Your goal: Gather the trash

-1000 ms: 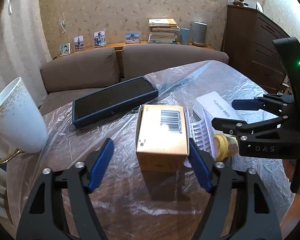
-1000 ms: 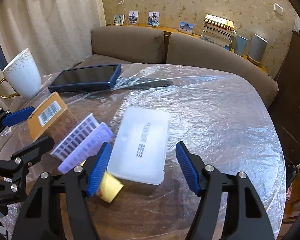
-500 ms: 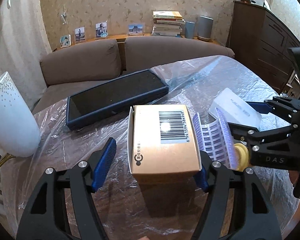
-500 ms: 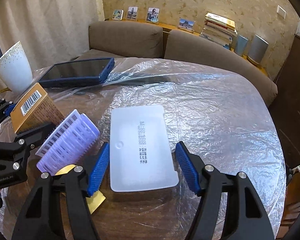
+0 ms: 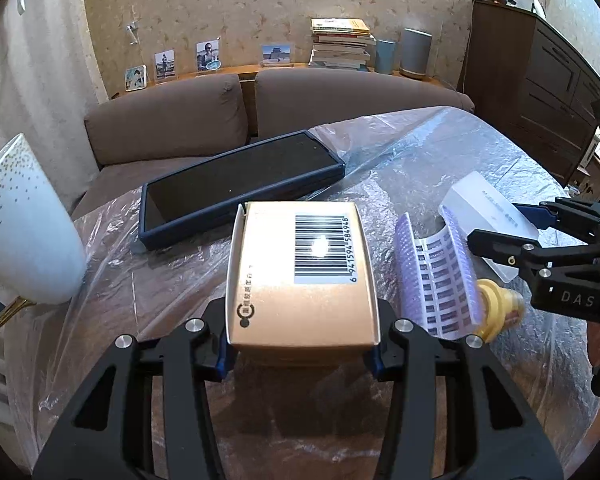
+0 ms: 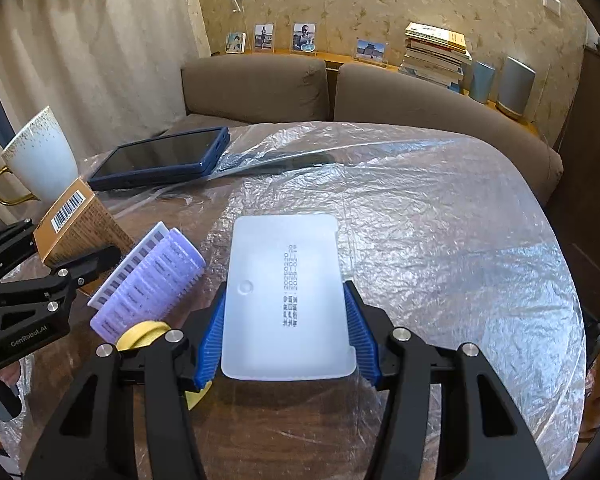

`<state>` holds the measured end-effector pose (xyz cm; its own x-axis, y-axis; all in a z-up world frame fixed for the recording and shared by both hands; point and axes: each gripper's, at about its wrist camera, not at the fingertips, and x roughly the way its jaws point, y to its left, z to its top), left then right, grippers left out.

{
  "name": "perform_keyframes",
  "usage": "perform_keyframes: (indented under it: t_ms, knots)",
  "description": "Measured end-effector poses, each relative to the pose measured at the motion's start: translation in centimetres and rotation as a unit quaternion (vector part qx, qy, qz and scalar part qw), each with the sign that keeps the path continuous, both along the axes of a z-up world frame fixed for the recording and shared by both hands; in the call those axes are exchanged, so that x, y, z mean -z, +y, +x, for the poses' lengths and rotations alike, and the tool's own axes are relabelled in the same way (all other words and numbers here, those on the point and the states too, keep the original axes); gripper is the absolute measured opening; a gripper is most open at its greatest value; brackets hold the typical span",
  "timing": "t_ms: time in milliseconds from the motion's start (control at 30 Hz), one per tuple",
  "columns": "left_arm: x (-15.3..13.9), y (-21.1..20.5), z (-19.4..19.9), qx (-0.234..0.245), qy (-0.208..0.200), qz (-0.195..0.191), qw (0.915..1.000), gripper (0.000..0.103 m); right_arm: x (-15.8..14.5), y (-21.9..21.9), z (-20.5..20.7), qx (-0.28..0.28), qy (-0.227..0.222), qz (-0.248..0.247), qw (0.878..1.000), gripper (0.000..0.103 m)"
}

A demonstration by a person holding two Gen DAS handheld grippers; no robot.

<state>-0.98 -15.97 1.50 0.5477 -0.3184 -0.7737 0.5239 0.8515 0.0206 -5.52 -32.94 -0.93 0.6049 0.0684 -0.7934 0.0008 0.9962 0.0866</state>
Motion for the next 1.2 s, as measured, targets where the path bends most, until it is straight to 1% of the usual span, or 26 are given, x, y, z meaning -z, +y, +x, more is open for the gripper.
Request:
perform_keyframes:
  t_ms: [133, 267, 433, 600, 767, 1200]
  knots:
    - [-0.2, 0.4, -0.9, -0.003, 0.000, -0.002, 1.0000, 0.049, -0.6, -0.5, -1.1, 0.001, -0.006, 0.011, 1.000, 0.054]
    - [-0.8, 0.9, -1.9, -0.008, 0.000, -0.014, 0.9999, 0.049, -1.2, -1.1, -2.2, 0.001, -0.011, 0.034, 0.999, 0.054]
    - [-1.2, 1.6, -3.6, -0.014, -0.001, -0.027, 0.9995, 0.049, -1.8, -1.3, -4.6, -0.005, -0.020, 0.048, 0.999, 0.054]
    - [-1.6, 2.0, -5.4, -0.020, -0.002, -0.033, 0.9993, 0.049, -2.5, -0.8, -7.3, -0.021, -0.028, 0.054, 0.998, 0.054]
    - [-1.7, 2.1, -7.8, -0.024, 0.003, -0.040, 0.9989, 0.049, -3.1, -0.1, -10.3, -0.038, -0.033, 0.059, 0.997, 0.054]
    - [-1.5, 2.4, -14.6, -0.038, 0.007, -0.049, 0.9980, 0.049, -3.2, 1.3, -16.9, -0.075, -0.029, 0.072, 0.994, 0.054]
